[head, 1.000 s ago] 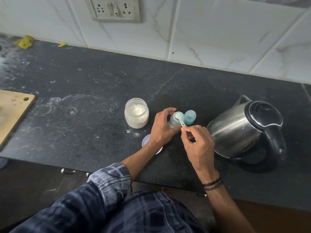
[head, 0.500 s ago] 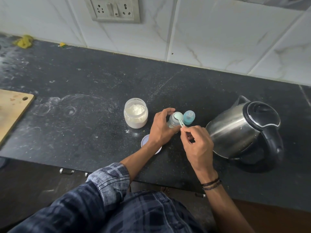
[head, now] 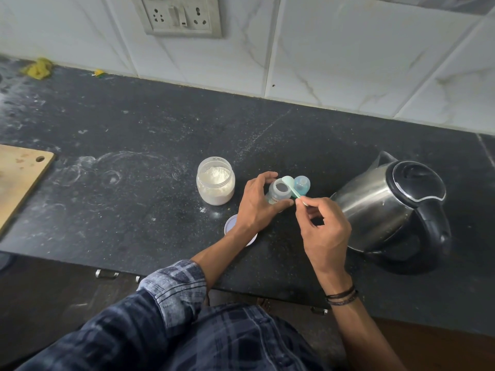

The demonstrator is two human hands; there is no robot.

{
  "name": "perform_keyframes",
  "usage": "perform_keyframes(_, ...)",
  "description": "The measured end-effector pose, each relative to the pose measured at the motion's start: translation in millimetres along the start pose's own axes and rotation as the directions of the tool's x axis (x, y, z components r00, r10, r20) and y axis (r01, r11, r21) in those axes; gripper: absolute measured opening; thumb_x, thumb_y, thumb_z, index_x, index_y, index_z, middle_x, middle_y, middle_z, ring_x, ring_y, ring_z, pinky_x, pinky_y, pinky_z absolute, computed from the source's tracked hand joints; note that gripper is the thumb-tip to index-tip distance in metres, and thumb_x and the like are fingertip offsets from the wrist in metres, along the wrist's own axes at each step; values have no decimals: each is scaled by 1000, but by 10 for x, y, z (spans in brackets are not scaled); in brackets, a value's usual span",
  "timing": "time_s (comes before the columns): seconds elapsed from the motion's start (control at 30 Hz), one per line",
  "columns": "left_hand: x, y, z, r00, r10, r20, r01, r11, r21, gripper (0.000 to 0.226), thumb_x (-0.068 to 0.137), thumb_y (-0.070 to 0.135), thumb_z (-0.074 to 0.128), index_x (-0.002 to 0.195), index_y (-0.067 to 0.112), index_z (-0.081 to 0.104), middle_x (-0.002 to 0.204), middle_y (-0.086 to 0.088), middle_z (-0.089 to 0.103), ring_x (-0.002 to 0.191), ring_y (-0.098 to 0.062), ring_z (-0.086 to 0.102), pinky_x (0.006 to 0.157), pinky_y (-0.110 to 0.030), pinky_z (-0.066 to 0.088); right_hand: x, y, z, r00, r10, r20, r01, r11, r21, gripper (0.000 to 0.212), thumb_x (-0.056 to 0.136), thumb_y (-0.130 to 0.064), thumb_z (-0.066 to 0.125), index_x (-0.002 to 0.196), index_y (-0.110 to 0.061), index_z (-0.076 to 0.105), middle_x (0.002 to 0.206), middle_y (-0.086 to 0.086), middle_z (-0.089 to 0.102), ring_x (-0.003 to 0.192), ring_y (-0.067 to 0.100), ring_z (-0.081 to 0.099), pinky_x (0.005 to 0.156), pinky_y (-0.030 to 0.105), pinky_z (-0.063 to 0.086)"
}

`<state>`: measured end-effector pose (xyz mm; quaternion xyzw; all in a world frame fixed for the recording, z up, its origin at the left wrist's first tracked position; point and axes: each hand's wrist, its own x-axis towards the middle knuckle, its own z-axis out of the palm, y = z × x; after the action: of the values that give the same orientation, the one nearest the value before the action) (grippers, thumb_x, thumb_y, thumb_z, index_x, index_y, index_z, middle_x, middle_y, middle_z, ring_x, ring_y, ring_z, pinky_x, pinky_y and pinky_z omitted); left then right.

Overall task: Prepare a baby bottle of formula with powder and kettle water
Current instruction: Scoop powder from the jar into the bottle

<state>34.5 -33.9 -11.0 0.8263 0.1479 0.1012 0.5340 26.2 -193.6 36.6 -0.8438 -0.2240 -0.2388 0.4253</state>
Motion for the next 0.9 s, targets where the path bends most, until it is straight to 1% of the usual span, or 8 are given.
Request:
perform_keyframes(0.07,4,6,-5,1000,-2,3,2,1000,6,72,75,41,89,136,26,53,135,10,58,127,-8,45,104,-26,42,28,-26,-28,1000,-6,-27,6,1000,18,16,93,-14,72,96,2,74,83,10,72,67,23,64,60,37,57)
perform_keyframes(0.17,2,8,-5,1000,5,-5,-5,1000,1,71,74,40,90,134,26,54,133,11,59,125,-7,46,103,-25,42,47,-41,-49,998,-37,-47,39,998,41,18,95,-15,70,97,2,74,85,10,72,67,23,63,61,34,57)
perform_keyframes(0.23,-1,4,-6,1000,6,-7,-6,1000,-8,71,74,41,90,134,26,55,132,13,59,125,-5,45,101,-21,40,36,-19,-33,998,-54,-32,55,998,26,19,95,-15,70,96,3,74,85,10,72,68,22,63,62,35,57)
perform_keyframes(0.33,-9,8,-9,1000,10,-1,-10,1000,-14,71,74,42,89,134,26,55,130,16,57,125,-4,43,95,-9,34,-11,49,18,998,-46,37,46,999,-8,14,94,-14,73,95,0,73,84,7,71,67,21,61,60,39,56)
perform_keyframes(0.43,-13,11,-13,1000,13,9,-13,1000,-10,71,75,42,88,135,26,54,128,18,55,126,-3,42,92,-5,32,-47,71,20,996,-63,66,65,997,-30,12,92,-11,75,96,0,73,85,7,71,68,21,61,60,38,56)
perform_keyframes(0.6,-6,0,-9,1000,9,13,-9,1000,-3,69,77,39,87,135,27,53,128,17,53,124,-2,41,91,-7,32,-83,57,37,986,-144,88,153,982,-111,9,91,-7,77,95,0,73,85,7,70,69,21,58,63,34,54)
perform_keyframes(0.8,-4,13,-15,1000,-3,21,3,1000,6,70,76,42,88,135,28,53,129,16,54,125,-2,40,91,-9,32,-145,75,42,986,-146,84,156,980,-123,9,93,-8,76,98,0,74,87,8,70,71,21,58,65,29,51)
perform_keyframes(0.9,-1,8,-10,1000,-4,20,4,1000,8,70,76,42,87,136,28,53,128,18,52,126,-3,41,92,-11,32,-147,84,57,986,-138,93,149,980,-130,9,93,-7,76,98,0,74,87,8,70,71,21,57,64,32,52)
